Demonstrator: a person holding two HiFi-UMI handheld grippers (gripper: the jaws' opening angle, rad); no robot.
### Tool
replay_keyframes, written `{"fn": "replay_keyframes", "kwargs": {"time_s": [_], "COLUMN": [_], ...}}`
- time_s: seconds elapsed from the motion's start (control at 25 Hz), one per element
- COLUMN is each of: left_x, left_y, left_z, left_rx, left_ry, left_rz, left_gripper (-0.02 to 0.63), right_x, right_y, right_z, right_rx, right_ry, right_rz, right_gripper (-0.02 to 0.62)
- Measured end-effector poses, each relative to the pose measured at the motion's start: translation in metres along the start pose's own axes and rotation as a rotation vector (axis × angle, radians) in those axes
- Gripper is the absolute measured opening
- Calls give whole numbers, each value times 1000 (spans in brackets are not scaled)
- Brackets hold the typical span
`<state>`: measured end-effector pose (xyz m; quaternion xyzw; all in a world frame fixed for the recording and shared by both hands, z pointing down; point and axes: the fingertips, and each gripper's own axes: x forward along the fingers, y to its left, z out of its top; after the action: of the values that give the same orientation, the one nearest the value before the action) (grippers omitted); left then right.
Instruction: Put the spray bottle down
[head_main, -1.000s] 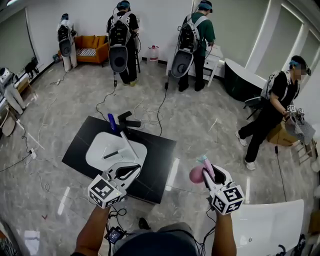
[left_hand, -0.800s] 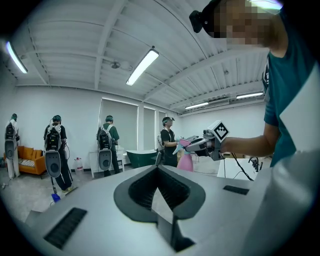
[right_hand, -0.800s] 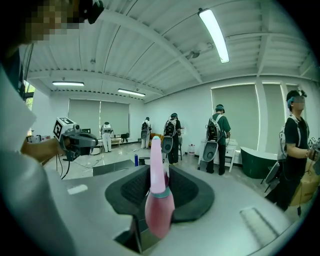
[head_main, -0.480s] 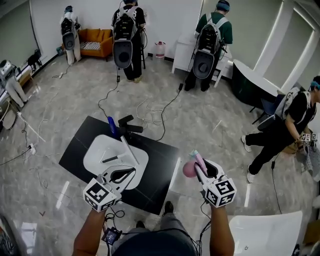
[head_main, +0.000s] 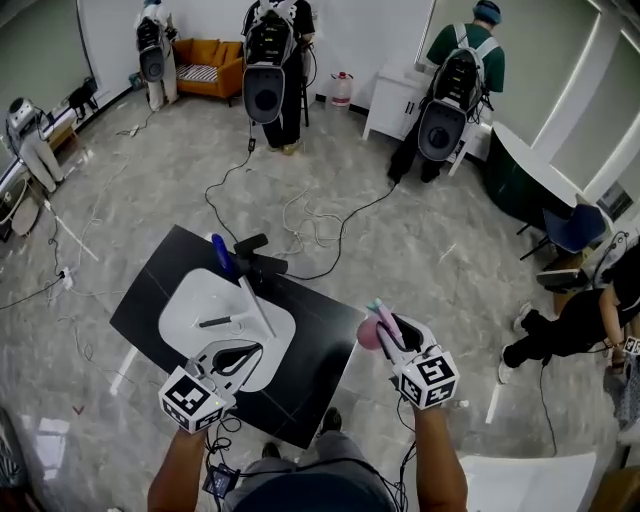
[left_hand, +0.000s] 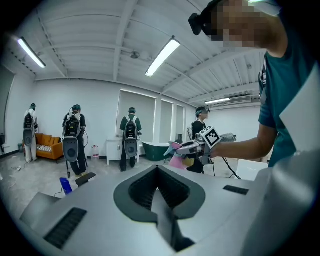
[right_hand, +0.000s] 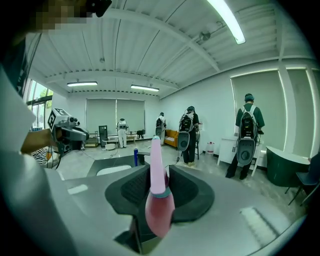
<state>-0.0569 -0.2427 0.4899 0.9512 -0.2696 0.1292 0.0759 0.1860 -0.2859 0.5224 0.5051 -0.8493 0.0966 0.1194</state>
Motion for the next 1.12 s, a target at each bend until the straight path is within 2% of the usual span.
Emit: {"fn": "replay_keyframes", "kwargs": {"time_s": [0.68, 1.12], "left_x": [53, 65], "left_y": [34, 49], "left_z": [-67, -97], "left_rx": [-99, -128], "left_ry": [74, 94], "left_rz": [70, 83], "left_gripper": [2, 2], "right_x": [101, 142], "right_y": [-53, -54], "right_z": [-70, -105], "right_rx": [0, 1], "right_ry": [37, 66], "right_rz": [92, 129], "right_gripper": [123, 123]}}
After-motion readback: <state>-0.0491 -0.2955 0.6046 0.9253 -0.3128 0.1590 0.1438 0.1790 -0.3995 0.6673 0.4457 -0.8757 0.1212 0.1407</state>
